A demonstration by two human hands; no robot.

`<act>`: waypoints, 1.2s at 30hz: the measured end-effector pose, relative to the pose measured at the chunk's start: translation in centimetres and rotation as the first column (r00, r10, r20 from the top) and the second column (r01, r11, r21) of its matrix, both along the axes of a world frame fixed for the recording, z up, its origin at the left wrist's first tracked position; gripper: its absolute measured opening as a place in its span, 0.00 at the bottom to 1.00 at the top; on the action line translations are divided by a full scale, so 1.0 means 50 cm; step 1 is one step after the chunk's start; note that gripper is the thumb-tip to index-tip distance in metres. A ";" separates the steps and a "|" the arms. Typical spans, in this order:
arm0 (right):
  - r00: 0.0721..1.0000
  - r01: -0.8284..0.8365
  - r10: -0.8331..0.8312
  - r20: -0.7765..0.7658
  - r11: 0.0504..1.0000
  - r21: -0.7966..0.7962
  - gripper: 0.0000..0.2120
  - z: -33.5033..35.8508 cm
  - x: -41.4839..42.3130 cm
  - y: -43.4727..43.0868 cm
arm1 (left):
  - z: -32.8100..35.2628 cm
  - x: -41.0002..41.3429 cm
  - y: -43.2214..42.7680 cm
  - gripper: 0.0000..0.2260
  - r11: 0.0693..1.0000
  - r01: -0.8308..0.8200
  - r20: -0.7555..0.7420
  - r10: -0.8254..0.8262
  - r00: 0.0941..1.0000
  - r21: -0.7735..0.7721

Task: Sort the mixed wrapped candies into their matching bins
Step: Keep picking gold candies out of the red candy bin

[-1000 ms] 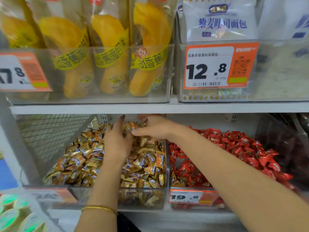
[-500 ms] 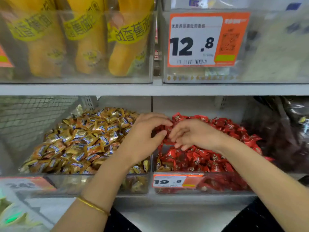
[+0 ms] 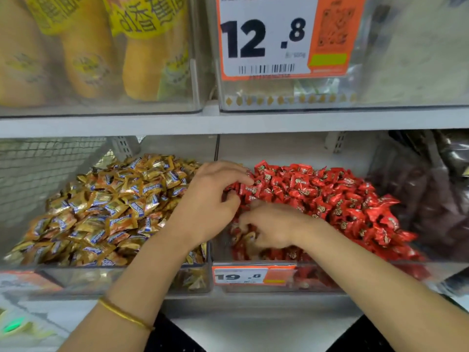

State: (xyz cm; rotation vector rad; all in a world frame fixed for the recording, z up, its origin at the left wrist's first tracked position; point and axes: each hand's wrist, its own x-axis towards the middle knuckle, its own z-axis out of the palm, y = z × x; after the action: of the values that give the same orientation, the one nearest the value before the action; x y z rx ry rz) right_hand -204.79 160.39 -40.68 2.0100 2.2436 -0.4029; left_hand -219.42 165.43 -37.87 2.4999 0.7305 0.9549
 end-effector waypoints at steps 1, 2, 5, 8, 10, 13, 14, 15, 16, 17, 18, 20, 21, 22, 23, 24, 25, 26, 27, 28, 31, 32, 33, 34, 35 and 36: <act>0.998 0.055 -0.055 0.005 0.998 0.010 0.16 0.004 0.015 0.001 | 0.000 0.000 0.000 0.17 1.000 -0.004 -0.003 0.004 1.000 0.014; 0.994 0.108 -0.107 -0.010 0.994 0.019 0.17 0.006 0.032 0.002 | 0.000 0.001 -0.001 0.17 0.999 -0.007 -0.011 0.007 1.000 0.038; 0.972 0.192 -0.181 -0.152 0.980 0.060 0.19 0.011 0.070 -0.004 | 0.003 0.002 0.001 0.15 0.976 0.000 -0.050 0.012 0.999 0.216; 0.958 0.207 -0.183 -0.221 0.974 0.093 0.21 0.016 0.089 -0.015 | 0.020 0.013 -0.002 0.13 0.923 0.069 -0.144 -0.015 0.989 0.378; 0.951 0.214 -0.184 -0.250 0.972 0.100 0.19 0.018 0.101 -0.021 | 0.034 0.031 -0.007 0.14 0.931 0.146 -0.324 -0.031 0.945 0.335; 0.929 0.244 -0.198 -0.313 0.963 0.113 0.15 0.016 0.110 -0.027 | 0.051 0.082 -0.012 0.12 0.981 0.114 -0.729 0.036 0.684 0.155; 0.923 0.250 -0.194 -0.332 0.959 0.133 0.14 0.015 0.109 -0.027 | 0.057 0.100 -0.016 0.10 0.991 0.067 -0.822 0.055 0.567 0.112; 0.918 0.252 -0.185 -0.352 0.956 0.153 0.13 0.014 0.106 -0.025 | 0.058 0.116 -0.017 0.10 0.997 0.020 -0.887 0.061 0.458 0.080; 0.914 0.242 -0.167 -0.370 0.956 0.167 0.13 0.013 0.102 -0.023 | 0.055 0.130 -0.015 0.11 0.998 -0.026 -0.925 0.058 0.375 0.052; 0.915 0.218 -0.142 -0.377 0.962 0.165 0.14 0.013 0.095 -0.019 | 0.045 0.141 -0.008 0.14 0.997 -0.078 -0.947 0.038 0.318 0.014; 0.923 0.181 -0.118 -0.366 0.973 0.142 0.17 0.012 0.087 -0.016 | 0.033 0.148 -0.001 0.16 0.989 -0.142 -0.960 0.000 0.279 -0.042; 0.958 0.099 -0.082 -0.276 0.994 0.048 0.24 0.002 0.073 -0.010 | 0.008 0.155 0.010 0.19 0.953 -0.262 -0.970 -0.089 0.228 -0.149; 0.976 0.071 -0.068 -0.208 0.997 0.010 0.27 -0.002 0.069 -0.008 | -0.003 0.157 0.015 0.20 0.938 -0.300 -0.969 -0.108 0.220 -0.173; 0.986 0.059 -0.060 -0.153 0.998 -0.010 0.27 -0.004 0.067 -0.007 | -0.013 0.158 0.018 0.21 0.927 -0.328 -0.969 -0.109 0.223 -0.180; 0.990 0.054 -0.055 -0.127 0.998 -0.015 0.26 -0.003 0.066 -0.008 | -0.021 0.160 0.018 0.22 0.917 -0.351 -0.966 -0.107 0.236 -0.187; 0.991 0.052 -0.053 -0.124 0.999 -0.012 0.24 -0.002 0.066 -0.010 | -0.027 0.163 0.017 0.23 0.903 -0.377 -0.957 -0.107 0.268 -0.207; 0.990 0.054 -0.054 -0.130 0.999 -0.005 0.22 0.000 0.068 -0.013 | -0.031 0.164 0.018 0.24 0.890 -0.397 -0.948 -0.106 0.301 -0.226; 0.989 0.058 -0.058 -0.137 0.998 0.000 0.20 0.002 0.070 -0.016 | -0.033 0.165 0.019 0.22 0.883 -0.405 -0.938 -0.099 0.333 -0.237; 0.988 0.063 -0.062 -0.140 0.998 0.003 0.20 0.002 0.072 -0.018 | -0.029 0.166 0.018 0.19 0.885 -0.401 -0.929 -0.084 0.361 -0.236; 0.987 0.070 -0.068 -0.147 0.997 0.009 0.19 0.002 0.073 -0.019 | -0.022 0.165 0.017 0.16 0.896 -0.385 -0.918 -0.060 0.391 -0.222; 0.970 0.113 -0.099 -0.222 0.992 0.053 0.15 0.000 0.080 -0.023 | 0.003 0.158 0.015 0.17 0.947 -0.279 -0.885 -0.014 0.466 -0.162; 0.961 0.136 -0.114 -0.252 0.988 0.071 0.14 0.002 0.086 -0.025 | 0.010 0.154 0.012 0.18 0.949 -0.257 -0.873 -0.034 0.487 -0.180; 0.951 0.158 -0.130 -0.279 0.984 0.080 0.13 0.004 0.094 -0.028 | 0.015 0.152 0.011 0.19 0.948 -0.240 -0.872 -0.070 0.484 -0.209; 0.941 0.177 -0.144 -0.308 0.981 0.082 0.12 0.007 0.102 -0.031 | 0.020 0.148 0.006 0.19 0.943 -0.233 -0.886 -0.110 0.451 -0.236; 0.928 0.195 -0.158 -0.338 0.978 0.078 0.12 0.009 0.108 -0.034 | 0.022 0.144 0.000 0.18 0.937 -0.227 -0.898 -0.155 0.411 -0.266; 0.913 0.212 -0.171 -0.370 0.974 0.074 0.11 0.012 0.112 -0.038 | 0.020 0.141 -0.006 0.16 0.926 -0.229 -0.899 -0.195 0.392 -0.301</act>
State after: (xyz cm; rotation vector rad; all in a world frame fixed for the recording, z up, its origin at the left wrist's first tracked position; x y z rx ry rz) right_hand -199.21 158.49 -40.10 2.3977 2.3154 -0.7382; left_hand -212.36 165.11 -36.87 2.4624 1.0931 -0.7430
